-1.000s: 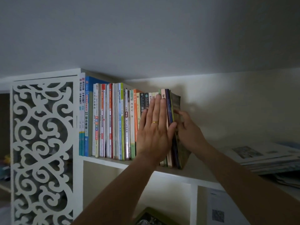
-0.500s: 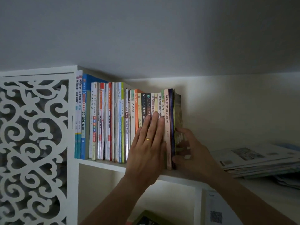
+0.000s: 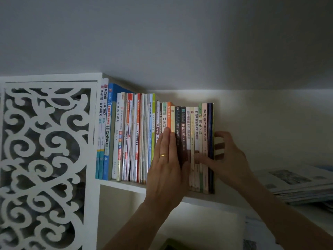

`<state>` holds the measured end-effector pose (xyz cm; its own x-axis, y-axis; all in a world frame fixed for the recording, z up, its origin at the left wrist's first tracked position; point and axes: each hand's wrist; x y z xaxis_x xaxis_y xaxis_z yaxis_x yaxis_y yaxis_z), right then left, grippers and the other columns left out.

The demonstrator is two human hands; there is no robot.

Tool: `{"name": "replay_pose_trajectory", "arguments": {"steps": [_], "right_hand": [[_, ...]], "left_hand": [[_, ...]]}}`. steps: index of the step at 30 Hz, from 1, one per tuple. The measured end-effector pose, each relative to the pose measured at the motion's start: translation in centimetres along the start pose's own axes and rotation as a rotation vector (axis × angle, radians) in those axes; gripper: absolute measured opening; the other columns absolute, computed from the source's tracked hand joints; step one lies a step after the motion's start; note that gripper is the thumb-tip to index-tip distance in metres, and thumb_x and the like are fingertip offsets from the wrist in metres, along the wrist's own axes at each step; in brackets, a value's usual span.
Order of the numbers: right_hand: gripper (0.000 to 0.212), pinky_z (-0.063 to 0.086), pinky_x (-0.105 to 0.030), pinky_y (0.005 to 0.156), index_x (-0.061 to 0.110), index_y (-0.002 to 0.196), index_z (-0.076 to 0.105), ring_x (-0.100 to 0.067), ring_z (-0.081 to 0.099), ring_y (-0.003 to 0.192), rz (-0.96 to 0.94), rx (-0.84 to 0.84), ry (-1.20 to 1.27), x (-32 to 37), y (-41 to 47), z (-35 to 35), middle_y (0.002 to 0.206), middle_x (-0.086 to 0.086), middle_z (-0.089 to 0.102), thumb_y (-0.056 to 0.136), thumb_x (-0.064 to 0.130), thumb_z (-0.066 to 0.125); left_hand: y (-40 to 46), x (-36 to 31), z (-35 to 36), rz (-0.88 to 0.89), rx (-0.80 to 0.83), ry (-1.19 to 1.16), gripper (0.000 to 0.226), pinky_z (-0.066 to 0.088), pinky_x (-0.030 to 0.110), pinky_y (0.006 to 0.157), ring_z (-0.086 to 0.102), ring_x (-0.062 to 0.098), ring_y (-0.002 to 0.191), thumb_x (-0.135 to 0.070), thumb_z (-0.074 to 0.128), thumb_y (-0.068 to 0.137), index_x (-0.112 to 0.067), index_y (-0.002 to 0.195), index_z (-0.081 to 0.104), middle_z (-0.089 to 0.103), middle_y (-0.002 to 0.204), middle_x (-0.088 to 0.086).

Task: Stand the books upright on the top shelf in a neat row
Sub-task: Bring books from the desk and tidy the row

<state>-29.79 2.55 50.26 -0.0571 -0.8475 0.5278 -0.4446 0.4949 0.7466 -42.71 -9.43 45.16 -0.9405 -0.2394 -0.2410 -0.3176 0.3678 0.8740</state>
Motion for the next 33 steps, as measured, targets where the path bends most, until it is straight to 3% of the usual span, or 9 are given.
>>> {"name": "replay_pose_trajectory", "arguments": {"steps": [4,9,13,16,20,23,26,29,33], "right_hand": [[0.076,0.046,-0.006,0.063,0.029,0.138,0.042,0.005,0.059,0.087,-0.016,0.027,0.026,-0.1,0.1,-0.4,0.099,0.025,0.055,0.077,0.043,0.085],[0.071,0.049,-0.002,0.061,0.031,0.136,0.044,0.005,0.061,0.089,-0.015,0.031,0.058,-0.4,0.2,-0.7,0.101,0.023,0.059,0.078,0.04,0.085],[0.067,0.055,-0.013,0.074,0.033,0.136,0.044,0.005,0.062,0.094,0.004,0.045,0.056,-0.5,0.1,-1.1,0.104,0.024,0.06,0.081,0.038,0.082],[0.064,0.051,-0.013,0.071,0.031,0.139,0.042,0.006,0.06,0.087,-0.013,0.004,-0.031,-0.6,-0.3,-1.2,0.103,0.024,0.06,0.086,0.038,0.078],[0.066,0.051,-0.027,0.069,0.021,0.14,0.032,-0.013,0.061,0.081,-0.018,-0.093,-0.298,-0.1,-0.8,0.1,0.109,0.002,0.065,0.089,0.037,0.07],[0.077,0.057,-0.036,0.074,0.024,0.142,0.023,-0.023,0.066,0.089,0.009,-0.05,-0.396,0.4,-0.4,0.8,0.117,-0.002,0.065,0.086,0.042,0.073],[0.075,0.049,-0.03,0.066,0.022,0.144,0.021,-0.021,0.062,0.082,0.019,-0.042,-0.457,0.7,-0.3,1.2,0.12,-0.004,0.065,0.089,0.04,0.069],[0.07,0.054,-0.033,0.07,0.021,0.142,0.024,-0.024,0.065,0.086,0.051,-0.059,-0.432,0.7,-0.3,1.3,0.121,-0.007,0.066,0.09,0.041,0.067],[0.069,0.058,-0.039,0.076,0.021,0.137,0.028,-0.028,0.066,0.089,0.135,-0.07,-0.405,1.1,-0.5,1.5,0.116,-0.007,0.066,0.088,0.043,0.069]], "left_hand": [[0.2,0.6,-0.6,0.031,-0.001,0.005,0.08,0.016,0.037,0.125,-0.006,0.016,0.161,-0.044,0.045,0.105,-0.016,0.166,0.003,-0.004,0.175,-0.001],[0.3,0.8,-0.7,0.041,-0.004,-0.024,0.084,0.017,0.035,0.122,-0.004,0.016,0.161,-0.041,0.05,0.103,-0.017,0.166,-0.001,-0.002,0.174,-0.002],[0.0,0.6,-0.4,0.037,-0.021,-0.142,0.087,0.027,0.04,0.123,0.0,0.018,0.161,-0.035,0.055,0.101,-0.019,0.166,0.0,-0.001,0.174,-0.002],[-0.3,0.2,-0.1,0.017,-0.037,-0.182,0.088,0.034,0.049,0.124,0.002,0.019,0.161,-0.036,0.057,0.101,-0.017,0.166,0.002,0.002,0.173,0.0],[-0.3,-0.5,0.0,-0.043,-0.074,-0.161,0.084,0.039,0.052,0.121,0.014,0.025,0.157,-0.036,0.062,0.098,-0.013,0.164,0.015,0.016,0.169,0.006],[-0.2,-0.8,0.0,-0.074,-0.144,-0.086,0.077,0.049,0.046,0.108,0.031,0.025,0.139,-0.034,0.069,0.09,-0.012,0.155,0.035,0.035,0.153,0.011],[-0.3,-1.3,-0.1,-0.033,-0.167,0.052,0.07,0.04,0.037,0.1,0.042,0.022,0.126,-0.047,0.062,0.091,-0.016,0.151,0.043,0.044,0.142,0.008],[-0.3,-1.6,0.2,-0.031,-0.157,-0.019,0.069,0.041,0.032,0.102,0.047,0.021,0.126,-0.05,0.055,0.094,-0.017,0.154,0.042,0.043,0.145,0.006],[-0.7,-2.2,0.8,-0.091,-0.157,-0.222,0.078,0.055,0.04,0.104,0.046,0.024,0.133,-0.048,0.054,0.098,-0.013,0.161,0.026,0.031,0.152,0.006]]}}
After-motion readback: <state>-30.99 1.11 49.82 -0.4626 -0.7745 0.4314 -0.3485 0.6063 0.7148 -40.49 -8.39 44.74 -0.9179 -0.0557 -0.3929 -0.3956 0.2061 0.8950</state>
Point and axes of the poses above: each hand's wrist, its own y-axis towards the middle knuckle, its own z-axis out of the palm, x = y × z
